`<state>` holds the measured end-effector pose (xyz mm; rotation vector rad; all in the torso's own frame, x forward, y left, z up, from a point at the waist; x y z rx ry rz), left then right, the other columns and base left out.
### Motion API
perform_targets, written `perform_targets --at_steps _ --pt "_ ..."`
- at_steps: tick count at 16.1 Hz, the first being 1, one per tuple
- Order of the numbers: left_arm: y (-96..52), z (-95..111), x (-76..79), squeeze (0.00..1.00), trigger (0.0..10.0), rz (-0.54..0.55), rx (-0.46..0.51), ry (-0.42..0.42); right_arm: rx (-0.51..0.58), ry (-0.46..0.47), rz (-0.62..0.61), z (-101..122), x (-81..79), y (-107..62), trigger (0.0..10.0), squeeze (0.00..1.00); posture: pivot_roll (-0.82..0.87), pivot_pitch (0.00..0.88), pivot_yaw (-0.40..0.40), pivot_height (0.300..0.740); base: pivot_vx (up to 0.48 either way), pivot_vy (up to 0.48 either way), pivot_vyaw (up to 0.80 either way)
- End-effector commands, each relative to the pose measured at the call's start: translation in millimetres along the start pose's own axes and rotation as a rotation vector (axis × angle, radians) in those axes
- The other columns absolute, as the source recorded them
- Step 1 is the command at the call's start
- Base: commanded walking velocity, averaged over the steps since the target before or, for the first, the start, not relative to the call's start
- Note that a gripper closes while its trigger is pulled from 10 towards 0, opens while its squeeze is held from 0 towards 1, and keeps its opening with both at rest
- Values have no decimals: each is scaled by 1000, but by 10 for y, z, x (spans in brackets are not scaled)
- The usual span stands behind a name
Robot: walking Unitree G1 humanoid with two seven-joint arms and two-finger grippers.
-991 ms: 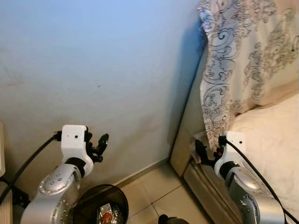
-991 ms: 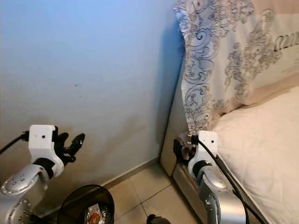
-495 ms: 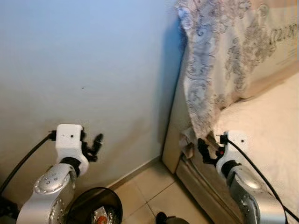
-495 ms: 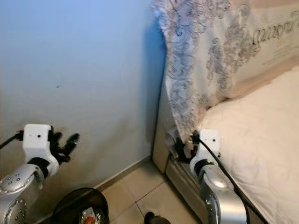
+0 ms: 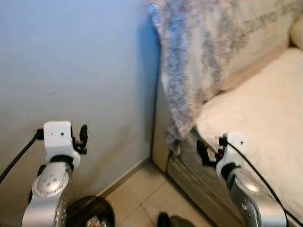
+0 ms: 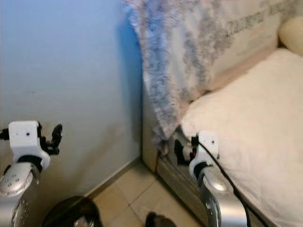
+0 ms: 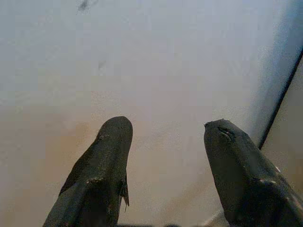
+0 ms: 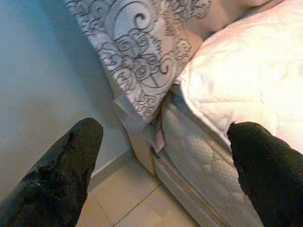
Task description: Clean up the room
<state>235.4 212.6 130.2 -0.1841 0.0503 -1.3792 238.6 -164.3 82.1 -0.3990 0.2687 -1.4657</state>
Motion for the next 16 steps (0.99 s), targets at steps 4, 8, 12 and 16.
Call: perform_targets --at_steps 4,8,12,16 --pt "-29 -30 132 0 10000 -171 -43 -89 26 -28 -45 60 84 -20 10000 0 -26 0 -4 740 0 0 -589" --pt "-47 -73 167 4 10000 -182 -40 9 1 -17 -14 12 76 -28 10000 0 -16 0 -14 740 0 0 -587" --pt "-35 -121 204 0 10000 -188 -90 40 -24 -6 -11 -21 64 -33 10000 0 -16 0 -17 740 0 0 -592" --pt "-42 -111 232 0 10000 -226 -89 42 6 -44 -59 -11 89 -35 10000 0 -18 0 -10 740 0 0 -595"
Point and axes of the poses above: a point about 5 cm out from each wrist's last joint towards the gripper, its own y axis pointing out of the wrist towards the gripper, its own z axis along the axis of the wrist's last joint, x = y × z, the point moved 1 cm from there along y, pointing out of the wrist towards the gripper, and after that the axes turned 11 degrees about -y, right-handed, at the moved point
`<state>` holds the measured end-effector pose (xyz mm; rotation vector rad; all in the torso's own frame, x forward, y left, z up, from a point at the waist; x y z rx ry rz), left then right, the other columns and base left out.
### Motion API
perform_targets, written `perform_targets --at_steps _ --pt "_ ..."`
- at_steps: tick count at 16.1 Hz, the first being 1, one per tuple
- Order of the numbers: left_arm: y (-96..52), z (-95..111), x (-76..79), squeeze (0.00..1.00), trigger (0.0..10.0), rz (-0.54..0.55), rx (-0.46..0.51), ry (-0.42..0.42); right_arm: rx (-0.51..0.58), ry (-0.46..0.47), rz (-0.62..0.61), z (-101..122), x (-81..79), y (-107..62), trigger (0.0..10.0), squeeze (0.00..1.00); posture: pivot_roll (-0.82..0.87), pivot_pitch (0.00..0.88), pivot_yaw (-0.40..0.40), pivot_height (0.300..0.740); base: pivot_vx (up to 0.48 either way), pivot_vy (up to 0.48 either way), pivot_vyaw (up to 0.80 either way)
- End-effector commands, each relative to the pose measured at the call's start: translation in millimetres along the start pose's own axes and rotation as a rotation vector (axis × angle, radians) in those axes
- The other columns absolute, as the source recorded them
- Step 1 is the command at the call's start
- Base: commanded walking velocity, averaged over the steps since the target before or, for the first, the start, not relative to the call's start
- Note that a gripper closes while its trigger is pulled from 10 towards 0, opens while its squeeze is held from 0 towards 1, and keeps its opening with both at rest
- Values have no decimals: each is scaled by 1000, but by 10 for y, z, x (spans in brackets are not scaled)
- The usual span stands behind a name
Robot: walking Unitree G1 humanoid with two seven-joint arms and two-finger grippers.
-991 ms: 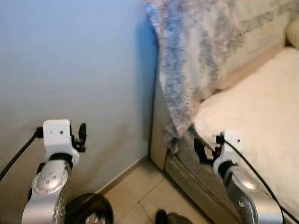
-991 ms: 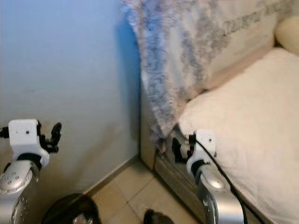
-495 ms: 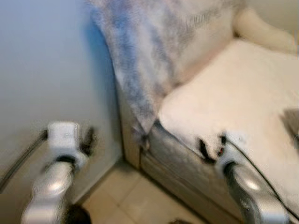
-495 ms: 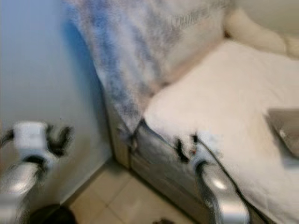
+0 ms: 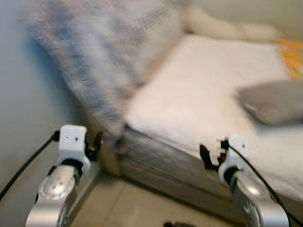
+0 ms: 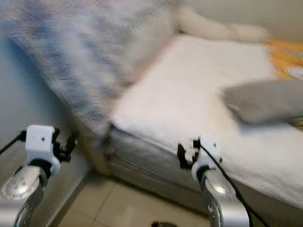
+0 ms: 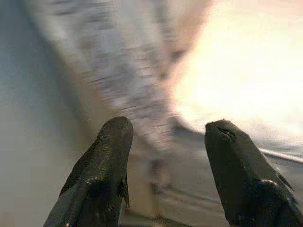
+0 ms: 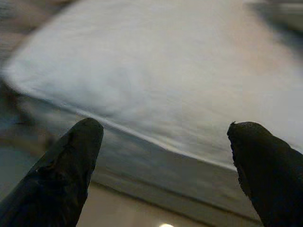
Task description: Clean up the room
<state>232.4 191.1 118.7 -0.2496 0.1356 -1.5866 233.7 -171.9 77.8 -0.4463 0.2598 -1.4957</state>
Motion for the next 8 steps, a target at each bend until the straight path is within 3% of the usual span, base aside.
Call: perform_targets --at_steps 1,4,5,8 --pt "14 33 31 0 10000 -20 14 11 36 -22 -19 59 16 -2 10000 0 -17 0 -10 740 0 0 -594" --pt "12 18 55 0 10000 -29 7 9 43 -21 -7 82 -3 5 10000 0 -20 0 -10 740 0 0 -598" --pt "12 1 59 0 10000 -30 -5 -29 38 -3 7 78 -10 9 10000 0 -20 0 -10 740 0 0 -594" --pt "23 11 53 0 10000 -28 5 10 38 33 44 67 -28 7 10000 0 -8 0 -18 740 0 0 -608"
Point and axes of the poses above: a point about 5 cm out from each wrist's last joint towards the gripper, its own y axis pointing out of the wrist towards the gripper, its own z axis along the axis of the wrist's last joint, x = y × z, the point moved 1 cm from there along y, pointing out of the wrist towards the gripper, and after that the axes turned 11 degrees about -y, right-handed, at the moved point
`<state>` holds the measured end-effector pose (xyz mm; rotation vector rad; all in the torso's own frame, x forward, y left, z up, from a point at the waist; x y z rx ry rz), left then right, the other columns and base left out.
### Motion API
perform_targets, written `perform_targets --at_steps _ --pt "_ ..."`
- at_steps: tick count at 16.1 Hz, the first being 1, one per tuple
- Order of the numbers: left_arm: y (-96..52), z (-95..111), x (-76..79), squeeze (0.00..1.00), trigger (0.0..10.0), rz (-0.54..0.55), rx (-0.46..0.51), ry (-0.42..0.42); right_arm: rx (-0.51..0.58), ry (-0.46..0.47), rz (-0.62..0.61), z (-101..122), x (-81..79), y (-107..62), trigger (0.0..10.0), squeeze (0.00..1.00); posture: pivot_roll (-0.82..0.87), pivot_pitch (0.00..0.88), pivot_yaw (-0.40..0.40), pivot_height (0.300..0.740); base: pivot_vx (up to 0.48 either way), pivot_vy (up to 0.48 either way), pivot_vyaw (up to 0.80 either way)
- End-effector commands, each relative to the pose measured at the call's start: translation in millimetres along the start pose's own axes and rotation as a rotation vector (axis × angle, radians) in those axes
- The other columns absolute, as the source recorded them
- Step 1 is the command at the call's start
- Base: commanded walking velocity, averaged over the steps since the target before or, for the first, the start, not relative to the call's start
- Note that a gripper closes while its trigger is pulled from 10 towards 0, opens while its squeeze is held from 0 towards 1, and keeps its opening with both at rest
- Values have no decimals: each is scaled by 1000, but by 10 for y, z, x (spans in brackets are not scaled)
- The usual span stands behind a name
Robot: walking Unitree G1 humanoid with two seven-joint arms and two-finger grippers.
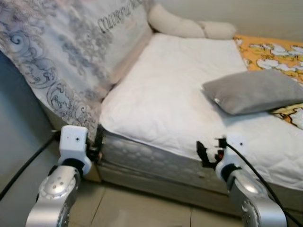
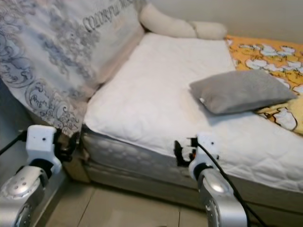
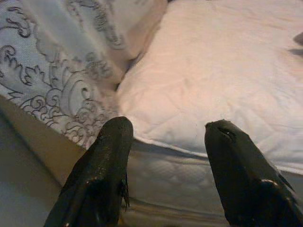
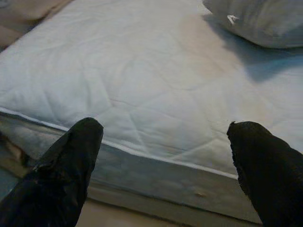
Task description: Clean up the room
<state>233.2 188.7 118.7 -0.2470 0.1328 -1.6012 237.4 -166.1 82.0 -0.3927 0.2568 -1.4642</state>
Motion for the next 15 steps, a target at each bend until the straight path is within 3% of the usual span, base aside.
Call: perform_targets --at_steps 1,5,10,15 --pt "21 18 10 0 10000 -1 13 27 -1 8 10 6 14 -14 10000 0 -6 0 -23 740 0 0 -625" --pt "23 42 43 0 10000 -31 40 24 38 -24 7 69 20 -7 10000 0 -16 0 -14 740 0 0 -639" --pt "25 55 30 0 10000 -33 53 24 105 -29 -44 157 73 5 10000 0 -6 0 -23 740 289 0 -646" --pt "27 35 78 0 10000 -57 45 17 153 -41 -53 223 129 -10 10000 0 -20 0 -15 740 355 0 0"
Point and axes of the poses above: a point about 5 cm out from each wrist's last joint towards the gripper, its own y axis pointing out of the wrist towards the gripper, its own z axis along the axis of the wrist's last joint, x = y × z, the point moved 1 cm from there along y, pointing out of the wrist towards the gripper, and after that the axes turned 11 degrees about -y, right-handed, at the moved point
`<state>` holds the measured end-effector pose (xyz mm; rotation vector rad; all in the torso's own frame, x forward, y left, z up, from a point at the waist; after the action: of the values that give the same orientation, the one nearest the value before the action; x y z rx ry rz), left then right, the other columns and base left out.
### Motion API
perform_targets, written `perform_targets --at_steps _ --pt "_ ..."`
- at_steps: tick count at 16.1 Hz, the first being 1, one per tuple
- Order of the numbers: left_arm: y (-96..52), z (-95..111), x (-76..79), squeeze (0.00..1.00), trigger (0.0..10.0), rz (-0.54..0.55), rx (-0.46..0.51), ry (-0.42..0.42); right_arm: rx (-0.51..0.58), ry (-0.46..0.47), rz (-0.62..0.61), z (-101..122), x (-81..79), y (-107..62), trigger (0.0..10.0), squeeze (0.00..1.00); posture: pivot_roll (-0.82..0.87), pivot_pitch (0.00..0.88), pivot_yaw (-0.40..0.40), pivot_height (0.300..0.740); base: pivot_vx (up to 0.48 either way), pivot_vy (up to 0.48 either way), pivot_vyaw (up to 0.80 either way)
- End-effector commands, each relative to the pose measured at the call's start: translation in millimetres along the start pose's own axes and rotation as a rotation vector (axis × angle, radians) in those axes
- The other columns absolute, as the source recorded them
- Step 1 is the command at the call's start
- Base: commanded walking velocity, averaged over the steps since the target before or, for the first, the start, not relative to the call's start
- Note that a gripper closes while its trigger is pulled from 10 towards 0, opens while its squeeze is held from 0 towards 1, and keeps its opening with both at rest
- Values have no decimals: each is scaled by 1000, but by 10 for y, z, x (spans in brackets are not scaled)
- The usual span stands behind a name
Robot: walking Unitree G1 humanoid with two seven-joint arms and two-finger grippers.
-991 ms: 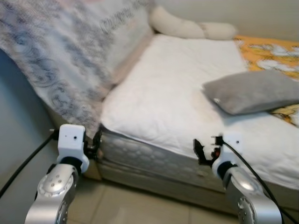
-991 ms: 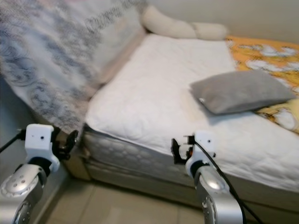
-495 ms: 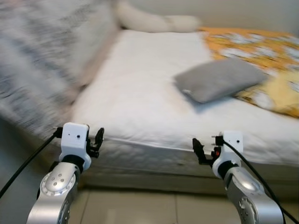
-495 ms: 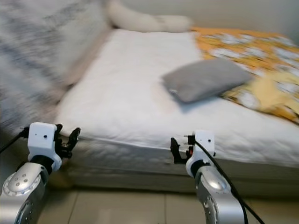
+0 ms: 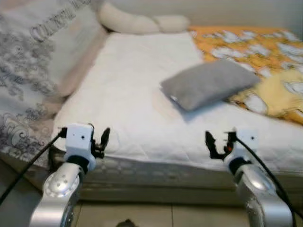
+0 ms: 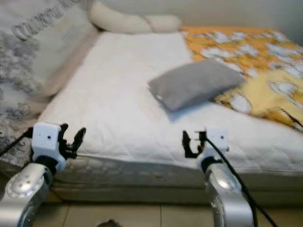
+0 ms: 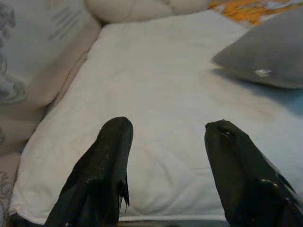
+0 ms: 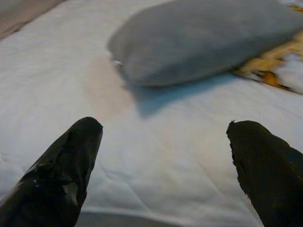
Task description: Clean up the room
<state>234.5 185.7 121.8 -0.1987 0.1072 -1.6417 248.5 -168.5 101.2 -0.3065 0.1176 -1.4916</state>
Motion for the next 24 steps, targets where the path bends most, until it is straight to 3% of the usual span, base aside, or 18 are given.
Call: perform_targets --at_steps 1,4,10,24 --pt "15 0 58 0 10000 -22 -2 -3 21 0 -46 25 127 -18 10000 0 -9 0 -21 740 356 0 0" --pt "10 8 26 0 10000 -1 2 -6 21 1 -44 10 123 -18 10000 0 -1 0 -33 740 355 0 0" --pt "15 -16 41 0 10000 -5 -6 5 2 -97 -39 -28 55 45 10000 0 2 0 -36 740 352 0 0" --pt "38 10 25 0 10000 -25 -14 20 -17 -59 -28 -84 1 66 10000 0 0 0 -27 740 336 0 0"
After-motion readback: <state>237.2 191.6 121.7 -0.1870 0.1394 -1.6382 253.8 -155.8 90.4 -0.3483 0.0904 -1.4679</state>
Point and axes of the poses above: a point about 5 cm out from each wrist's last joint towards the gripper, its own y axis pointing out of the wrist towards the gripper, its own z axis along the axis of the wrist's last joint, x = y × z, the point moved 1 cm from there along y, pointing out of the wrist towards the gripper, and after that the axes turned 11 degrees about -y, right-handed, at the moved point
